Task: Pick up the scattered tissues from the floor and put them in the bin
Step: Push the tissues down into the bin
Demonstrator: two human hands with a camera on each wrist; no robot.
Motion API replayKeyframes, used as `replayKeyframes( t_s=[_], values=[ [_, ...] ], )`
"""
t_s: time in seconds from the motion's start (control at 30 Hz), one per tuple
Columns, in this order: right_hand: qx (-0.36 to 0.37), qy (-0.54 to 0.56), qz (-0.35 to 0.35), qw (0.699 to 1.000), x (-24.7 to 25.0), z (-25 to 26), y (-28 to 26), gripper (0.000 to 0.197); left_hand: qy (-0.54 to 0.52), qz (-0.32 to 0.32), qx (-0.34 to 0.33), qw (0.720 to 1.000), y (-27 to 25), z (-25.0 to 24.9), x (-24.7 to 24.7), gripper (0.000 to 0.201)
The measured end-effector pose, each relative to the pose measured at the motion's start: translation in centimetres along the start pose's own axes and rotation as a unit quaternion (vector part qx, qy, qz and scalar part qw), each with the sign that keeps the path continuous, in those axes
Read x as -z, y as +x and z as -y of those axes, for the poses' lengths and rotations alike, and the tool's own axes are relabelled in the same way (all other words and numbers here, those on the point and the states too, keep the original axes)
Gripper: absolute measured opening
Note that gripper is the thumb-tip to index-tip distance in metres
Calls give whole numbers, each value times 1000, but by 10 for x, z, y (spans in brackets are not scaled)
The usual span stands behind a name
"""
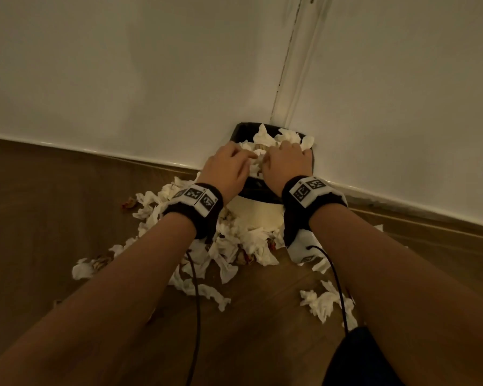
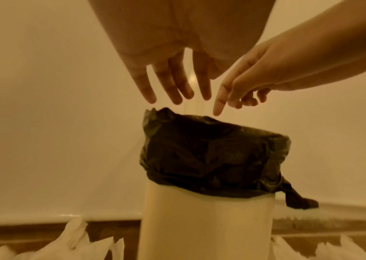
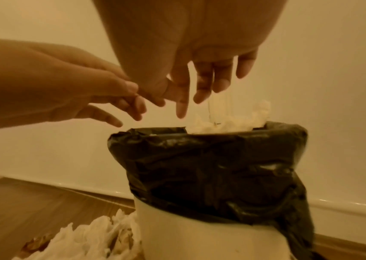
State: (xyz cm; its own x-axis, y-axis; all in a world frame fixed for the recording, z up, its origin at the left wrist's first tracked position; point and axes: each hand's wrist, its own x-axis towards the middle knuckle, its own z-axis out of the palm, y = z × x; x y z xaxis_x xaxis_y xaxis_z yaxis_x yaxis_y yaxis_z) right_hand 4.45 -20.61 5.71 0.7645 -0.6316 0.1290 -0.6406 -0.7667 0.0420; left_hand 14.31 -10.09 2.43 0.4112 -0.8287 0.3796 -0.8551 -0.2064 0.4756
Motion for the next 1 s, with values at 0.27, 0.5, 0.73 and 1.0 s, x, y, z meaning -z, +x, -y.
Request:
replayKeyframes(
  t_s=[0.27,0.5,0.73,1.0],
  values=[
    [124,151,-10,981,13,63,-20,24,-31,-134,100,986,-74,54,32,29],
    [162,126,260,944,-44,124,-51,21,-10,83,261,962,-153,99,21,28],
    [204,71,388,896,-113,149,-106,36,31,241,334,910,-211,117,0,39],
    [336,-70,403,848,-155,157,-142,60,149,164,438,871,-283,91,-21,80]
  ],
)
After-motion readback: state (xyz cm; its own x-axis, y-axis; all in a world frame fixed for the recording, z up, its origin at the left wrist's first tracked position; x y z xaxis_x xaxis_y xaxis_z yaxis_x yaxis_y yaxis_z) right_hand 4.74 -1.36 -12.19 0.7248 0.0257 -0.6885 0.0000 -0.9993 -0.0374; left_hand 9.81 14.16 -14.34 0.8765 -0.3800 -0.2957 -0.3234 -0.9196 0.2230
